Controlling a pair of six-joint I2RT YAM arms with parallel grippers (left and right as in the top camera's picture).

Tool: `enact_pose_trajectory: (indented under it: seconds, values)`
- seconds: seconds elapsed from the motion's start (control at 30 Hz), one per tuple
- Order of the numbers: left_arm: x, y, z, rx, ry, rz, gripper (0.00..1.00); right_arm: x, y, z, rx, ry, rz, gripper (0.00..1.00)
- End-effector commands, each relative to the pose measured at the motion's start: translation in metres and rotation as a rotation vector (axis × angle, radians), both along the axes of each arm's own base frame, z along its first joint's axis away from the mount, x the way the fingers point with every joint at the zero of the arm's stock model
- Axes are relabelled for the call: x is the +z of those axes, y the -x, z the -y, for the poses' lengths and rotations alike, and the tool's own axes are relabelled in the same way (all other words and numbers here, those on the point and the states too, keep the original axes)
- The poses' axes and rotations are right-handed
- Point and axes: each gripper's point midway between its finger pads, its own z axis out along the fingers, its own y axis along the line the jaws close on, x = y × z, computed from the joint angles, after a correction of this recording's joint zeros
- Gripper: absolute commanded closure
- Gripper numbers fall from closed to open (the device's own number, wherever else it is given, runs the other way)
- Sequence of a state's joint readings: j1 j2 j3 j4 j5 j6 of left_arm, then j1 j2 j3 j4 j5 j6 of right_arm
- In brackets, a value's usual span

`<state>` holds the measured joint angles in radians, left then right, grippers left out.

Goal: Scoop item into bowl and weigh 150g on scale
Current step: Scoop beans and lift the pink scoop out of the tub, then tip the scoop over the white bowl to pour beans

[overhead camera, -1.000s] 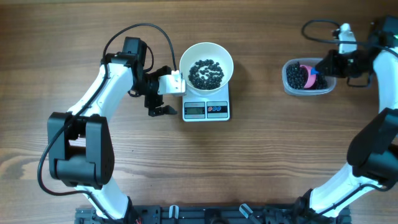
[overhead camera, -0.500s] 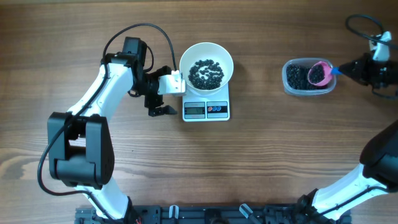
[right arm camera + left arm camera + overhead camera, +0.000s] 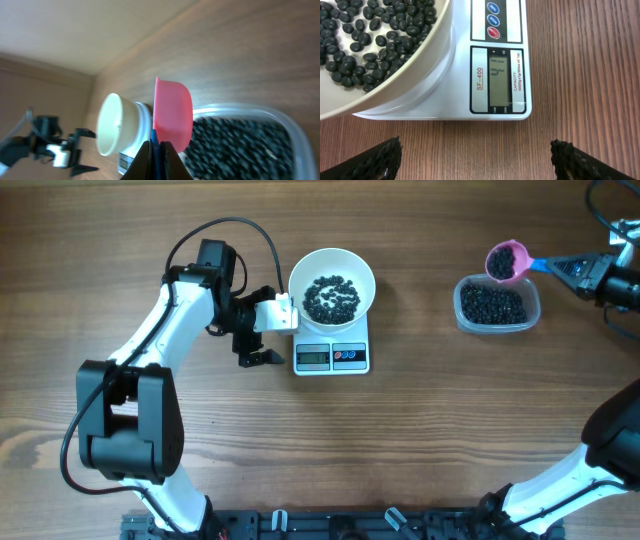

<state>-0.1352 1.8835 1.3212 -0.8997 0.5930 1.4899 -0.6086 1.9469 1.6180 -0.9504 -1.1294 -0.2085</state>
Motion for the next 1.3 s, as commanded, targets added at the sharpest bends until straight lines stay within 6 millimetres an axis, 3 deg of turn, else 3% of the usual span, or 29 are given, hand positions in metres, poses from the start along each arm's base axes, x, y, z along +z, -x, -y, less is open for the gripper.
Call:
enact_pose_trajectory:
  seconds: [0.0, 0.2, 0.33, 0.4, 0.63, 0.8, 0.9, 1.07, 1.27]
  values:
    - [-0.004, 0.004, 0.001, 0.006, 0.016, -0.027, 0.00, 0.024, -0.004, -0.013, 0.040, -0.172, 0.078, 0.96]
    - [-0.004, 0.004, 0.001, 0.006, 0.016, -0.027, 0.00, 0.033, -0.009, -0.028, 0.078, -0.216, 0.096, 0.96]
    - [-0.004, 0.004, 0.001, 0.006, 0.016, -0.027, 0.00, 0.034, -0.018, -0.060, 0.160, -0.198, 0.120, 0.96]
    - [-0.004, 0.004, 0.001, 0.006, 0.016, -0.027, 0.00, 0.035, -0.022, -0.081, 0.212, -0.189, 0.135, 0.96]
    - [-0.004, 0.004, 0.001, 0.006, 0.016, -0.027, 0.00, 0.042, -0.029, -0.194, 0.469, -0.155, 0.210, 0.96]
    - [-0.004, 0.004, 0.001, 0.006, 0.016, -0.027, 0.00, 0.023, -0.022, -0.264, 0.574, -0.041, 0.180, 0.96]
    - [-0.004, 0.004, 0.001, 0.006, 0.016, -0.027, 0.00, 0.008, -0.021, -0.283, 0.593, 0.059, 0.178, 0.96]
    - [-0.004, 0.004, 0.001, 0.006, 0.016, -0.027, 0.00, -0.004, -0.020, -0.299, 0.617, 0.164, 0.197, 0.96]
    - [-0.004, 0.004, 0.001, 0.006, 0.016, -0.027, 0.00, -0.005, -0.021, -0.296, 0.591, 0.140, 0.152, 0.96]
